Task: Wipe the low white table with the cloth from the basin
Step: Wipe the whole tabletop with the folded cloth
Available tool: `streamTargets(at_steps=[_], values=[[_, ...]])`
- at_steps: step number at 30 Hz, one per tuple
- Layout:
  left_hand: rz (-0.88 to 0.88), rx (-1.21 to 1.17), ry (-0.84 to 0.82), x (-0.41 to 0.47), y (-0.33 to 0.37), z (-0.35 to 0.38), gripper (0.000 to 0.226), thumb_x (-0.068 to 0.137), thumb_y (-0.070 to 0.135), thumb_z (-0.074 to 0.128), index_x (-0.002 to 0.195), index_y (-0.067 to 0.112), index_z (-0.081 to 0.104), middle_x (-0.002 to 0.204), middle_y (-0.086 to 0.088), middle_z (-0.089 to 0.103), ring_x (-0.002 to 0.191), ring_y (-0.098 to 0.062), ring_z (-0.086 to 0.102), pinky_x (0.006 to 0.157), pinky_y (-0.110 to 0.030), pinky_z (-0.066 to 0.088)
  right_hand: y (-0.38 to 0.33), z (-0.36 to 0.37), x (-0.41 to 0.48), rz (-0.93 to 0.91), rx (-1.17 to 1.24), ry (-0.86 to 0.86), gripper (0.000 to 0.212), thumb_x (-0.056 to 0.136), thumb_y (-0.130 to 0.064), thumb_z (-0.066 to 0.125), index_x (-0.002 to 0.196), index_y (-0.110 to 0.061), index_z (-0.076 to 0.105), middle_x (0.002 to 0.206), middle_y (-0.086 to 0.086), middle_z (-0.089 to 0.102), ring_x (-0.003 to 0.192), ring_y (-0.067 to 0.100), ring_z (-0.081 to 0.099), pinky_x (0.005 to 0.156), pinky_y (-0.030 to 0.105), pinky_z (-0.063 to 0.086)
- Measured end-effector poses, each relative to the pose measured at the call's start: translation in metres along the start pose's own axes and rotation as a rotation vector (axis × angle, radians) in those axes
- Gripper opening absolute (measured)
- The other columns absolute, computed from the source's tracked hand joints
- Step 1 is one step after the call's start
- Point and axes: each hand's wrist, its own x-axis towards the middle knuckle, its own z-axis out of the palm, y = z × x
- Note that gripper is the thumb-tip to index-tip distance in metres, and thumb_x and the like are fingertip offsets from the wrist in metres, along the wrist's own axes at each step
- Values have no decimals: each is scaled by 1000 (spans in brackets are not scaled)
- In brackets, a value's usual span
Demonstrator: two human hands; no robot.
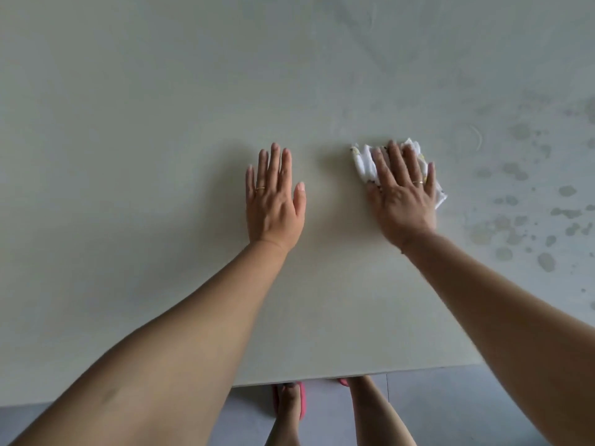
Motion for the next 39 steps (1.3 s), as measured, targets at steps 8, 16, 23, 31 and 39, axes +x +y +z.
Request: streamTargets(at_steps=[8,16,23,31,39], values=[[-42,49,-54,-1,-2,8,59,92,27,26,148,9,22,156,-12,19,145,-26,15,118,-42,9,-54,20,-47,-369,-5,1,53,94,-39,42,144,-22,37,153,2,32,143,27,21,115,54,15],[-48,49,-45,-1,0,6,59,92,29,27,147,7,28,154,-12,25,143,-27,21,117,-45,17,9,-12,64,52,42,9,56,97,-41,36,149,-32,18,159,-2,14,147,20,4,117,48,-2],[-48,51,-32,-1,0,6,53,94,28,30,140,4,41,151,-14,33,141,-28,27,114,-47,24,-64,12,19,-401,4,-50,55,94,-43,38,146,-26,32,154,1,28,145,26,17,116,54,11],[-40,76,-30,1,1,5,59,90,27,30,145,5,32,153,-14,28,142,-28,24,115,-45,18,-4,-11,116,-4,27,32,55,96,-39,36,149,-32,20,158,-3,16,147,20,6,116,49,-2],[-61,113,-53,2,2,5,57,91,28,30,140,2,40,147,-18,38,138,-31,33,113,-48,21,-84,14,73,-473,-43,-48,55,94,-40,38,147,-27,29,155,0,26,145,25,17,117,52,8]])
